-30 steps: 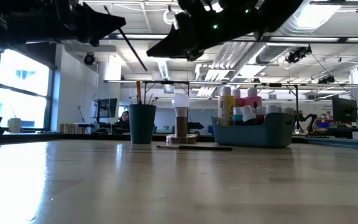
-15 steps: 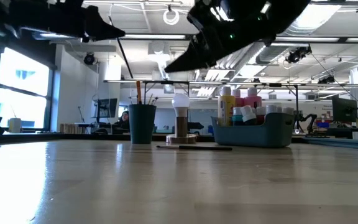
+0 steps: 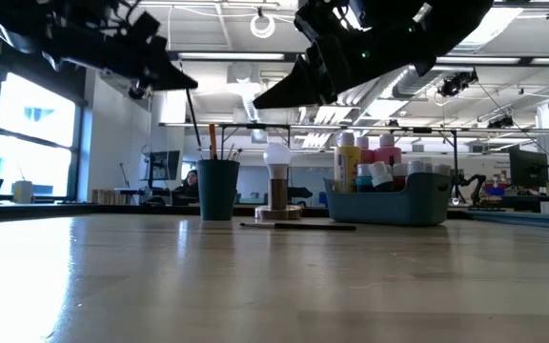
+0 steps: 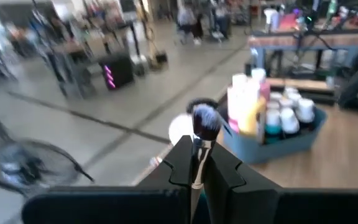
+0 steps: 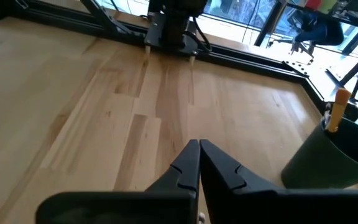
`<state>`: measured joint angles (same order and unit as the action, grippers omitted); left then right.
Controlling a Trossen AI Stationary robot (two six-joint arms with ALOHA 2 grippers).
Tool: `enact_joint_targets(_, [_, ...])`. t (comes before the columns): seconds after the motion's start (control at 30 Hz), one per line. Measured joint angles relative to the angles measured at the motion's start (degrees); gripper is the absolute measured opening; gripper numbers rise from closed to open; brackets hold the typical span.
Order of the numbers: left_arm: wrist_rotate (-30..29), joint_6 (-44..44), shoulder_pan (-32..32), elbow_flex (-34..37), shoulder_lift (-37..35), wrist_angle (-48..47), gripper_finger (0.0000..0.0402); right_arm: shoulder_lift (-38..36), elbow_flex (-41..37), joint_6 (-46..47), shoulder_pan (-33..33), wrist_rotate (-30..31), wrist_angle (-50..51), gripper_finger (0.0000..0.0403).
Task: Pick & Place Paint Supplies
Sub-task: Put the silver paintbrush into the blue cup
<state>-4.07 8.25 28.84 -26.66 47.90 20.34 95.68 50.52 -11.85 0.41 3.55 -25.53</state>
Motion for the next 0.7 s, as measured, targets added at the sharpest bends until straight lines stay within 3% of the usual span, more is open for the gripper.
enact_joint_targets(0.23, [12.8,-5.0,8.2,0.0,7.8,5.3,0.0011,0.0,0.0,0.0,0.3,2.3,0.0,0.0004])
enact_joint_targets(0.4, [13.7,-5.5,8.8,0.0,14.0,12.6,0.0011,0.0,0.0,0.0,0.3,2.4,-0.3,0.0004])
enact_joint_targets(0.7, [10.9,-5.6,8.8,0.0,21.4,14.3,0.0011,0.0,0.1,0.2,0.3,2.3,-0.4,0.0004])
